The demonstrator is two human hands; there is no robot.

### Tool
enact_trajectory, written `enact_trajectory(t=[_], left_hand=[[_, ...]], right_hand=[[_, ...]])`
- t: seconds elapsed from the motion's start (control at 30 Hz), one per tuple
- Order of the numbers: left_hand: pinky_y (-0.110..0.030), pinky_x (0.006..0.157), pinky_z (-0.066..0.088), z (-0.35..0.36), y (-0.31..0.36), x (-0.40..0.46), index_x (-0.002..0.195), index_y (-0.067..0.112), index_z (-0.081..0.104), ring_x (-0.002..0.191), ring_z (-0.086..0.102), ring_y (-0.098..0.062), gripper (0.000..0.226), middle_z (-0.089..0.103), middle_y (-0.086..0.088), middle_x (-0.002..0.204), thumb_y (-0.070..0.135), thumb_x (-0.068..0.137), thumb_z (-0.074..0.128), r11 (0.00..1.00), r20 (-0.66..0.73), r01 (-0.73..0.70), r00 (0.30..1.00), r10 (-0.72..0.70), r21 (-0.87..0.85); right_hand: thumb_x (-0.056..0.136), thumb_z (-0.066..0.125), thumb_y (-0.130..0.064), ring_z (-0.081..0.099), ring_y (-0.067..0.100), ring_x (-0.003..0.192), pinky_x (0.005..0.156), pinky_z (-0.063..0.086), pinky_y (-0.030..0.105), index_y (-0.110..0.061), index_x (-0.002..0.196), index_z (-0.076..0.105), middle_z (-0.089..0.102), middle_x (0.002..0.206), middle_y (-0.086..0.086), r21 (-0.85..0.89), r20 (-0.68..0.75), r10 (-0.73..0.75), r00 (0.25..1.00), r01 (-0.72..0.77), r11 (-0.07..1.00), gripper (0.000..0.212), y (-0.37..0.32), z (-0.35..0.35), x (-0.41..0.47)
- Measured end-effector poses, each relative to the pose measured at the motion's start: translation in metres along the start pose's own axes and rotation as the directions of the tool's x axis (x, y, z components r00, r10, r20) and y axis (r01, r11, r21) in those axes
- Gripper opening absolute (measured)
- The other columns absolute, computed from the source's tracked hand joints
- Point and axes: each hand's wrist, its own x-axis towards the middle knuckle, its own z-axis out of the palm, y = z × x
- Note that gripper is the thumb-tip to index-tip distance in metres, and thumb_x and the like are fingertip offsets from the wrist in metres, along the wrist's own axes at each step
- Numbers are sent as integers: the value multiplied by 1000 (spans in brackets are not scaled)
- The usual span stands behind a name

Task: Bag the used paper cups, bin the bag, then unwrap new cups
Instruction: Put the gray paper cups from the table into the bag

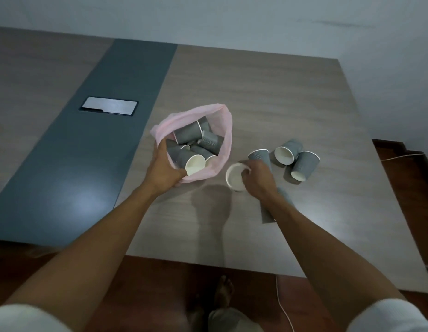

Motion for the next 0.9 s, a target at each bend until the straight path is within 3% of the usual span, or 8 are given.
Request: enact_trajectory(t=[0.1,0.2,0.27,0.4,0.53,0.63,0.77,0.9], left_hand=[[-42,47,61,-6,-3,-11,155,47,24,102,67,-38,115,44,-3,150,32,55,80,1000,21,-10,1000,10,-13],[-48,49,63,-11,-5,-18,153,49,25,108,66,-38,115,45,1,148,30,57,84,1000,30,-9,1000,8,24],[-52,55,64,-16,-4,-19,154,52,22,116,65,-36,119,47,5,148,30,61,92,998,29,-28,999,26,59],[-55,64,65,-27,4,-19,154,53,23,120,62,-30,122,47,6,148,29,59,96,987,31,-89,996,85,133],[-49,51,64,-38,10,-20,151,49,19,104,65,-33,116,48,4,140,23,60,85,992,18,-13,1000,11,126],[-48,53,64,-47,8,-16,151,50,16,98,69,-33,112,50,3,136,17,66,82,990,-15,-26,999,28,141],[-50,58,65,-56,5,-9,151,44,21,97,67,-29,102,54,3,128,9,74,78,986,-77,-9,997,22,167],[-53,67,65,-65,1,-5,148,48,22,101,67,-34,95,56,3,127,17,77,76,983,-124,13,992,10,185]], right_hand=[[84,57,-19,69,26,86,74,59,48,-17,103,67,72,93,0,477,-146,234,961,-139,868,22,-42,-6,8],[83,58,-17,71,29,73,55,59,46,-20,96,62,71,90,5,610,-95,234,968,-130,782,13,-80,3,13],[86,56,-9,71,31,63,47,58,40,-17,94,65,73,91,15,633,-6,159,987,-119,765,14,-103,14,12],[95,50,-6,75,33,71,57,61,38,-4,118,69,73,102,19,601,295,60,954,-234,764,29,-131,35,8],[94,47,-12,66,36,102,84,53,38,-7,122,64,67,117,16,394,16,194,981,-185,900,33,-115,37,25],[94,52,-15,53,43,123,99,46,45,-2,137,46,52,136,24,309,-15,341,940,-320,896,45,-89,39,49],[93,66,-31,58,35,105,84,49,39,2,137,43,58,119,15,463,189,502,844,-528,712,60,-59,46,75],[91,58,-10,56,26,80,65,43,33,0,93,68,60,86,14,570,148,443,884,-442,693,14,-53,46,89]])
